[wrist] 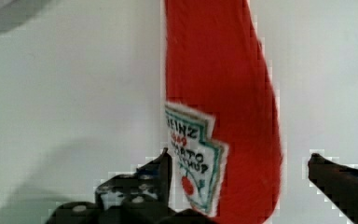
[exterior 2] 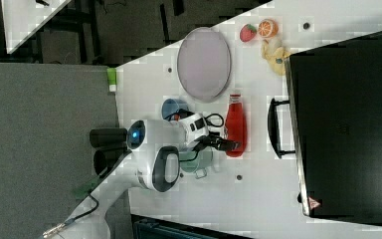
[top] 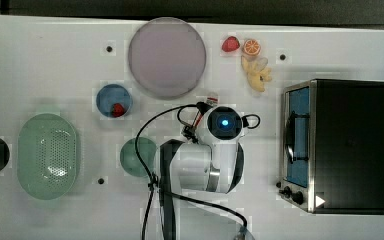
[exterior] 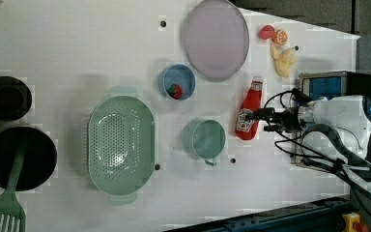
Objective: Pick ketchup from plate and place it on table.
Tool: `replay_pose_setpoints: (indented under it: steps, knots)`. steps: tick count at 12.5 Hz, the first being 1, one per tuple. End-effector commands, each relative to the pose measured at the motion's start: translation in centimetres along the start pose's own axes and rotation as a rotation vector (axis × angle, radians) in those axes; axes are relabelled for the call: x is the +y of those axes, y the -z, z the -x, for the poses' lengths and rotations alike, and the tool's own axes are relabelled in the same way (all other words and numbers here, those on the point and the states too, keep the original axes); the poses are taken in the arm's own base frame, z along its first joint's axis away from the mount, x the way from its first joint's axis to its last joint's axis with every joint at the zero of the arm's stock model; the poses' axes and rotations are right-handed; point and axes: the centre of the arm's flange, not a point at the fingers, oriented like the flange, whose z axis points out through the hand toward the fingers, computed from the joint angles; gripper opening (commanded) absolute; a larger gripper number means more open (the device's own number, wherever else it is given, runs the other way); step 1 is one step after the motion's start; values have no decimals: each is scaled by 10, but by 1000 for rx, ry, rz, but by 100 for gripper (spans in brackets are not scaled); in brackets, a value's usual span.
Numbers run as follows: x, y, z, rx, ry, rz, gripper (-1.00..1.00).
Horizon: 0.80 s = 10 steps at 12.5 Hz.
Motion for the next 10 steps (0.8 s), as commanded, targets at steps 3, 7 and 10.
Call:
replay_pose_setpoints:
  steps: [3, 7, 10]
  knots:
    - [-29, 138, -28, 219, -45, -73, 100]
    - [-44, 227, -31, 193, -228, -85, 100]
    - [-50, 280, -25, 139, -366, -71, 100]
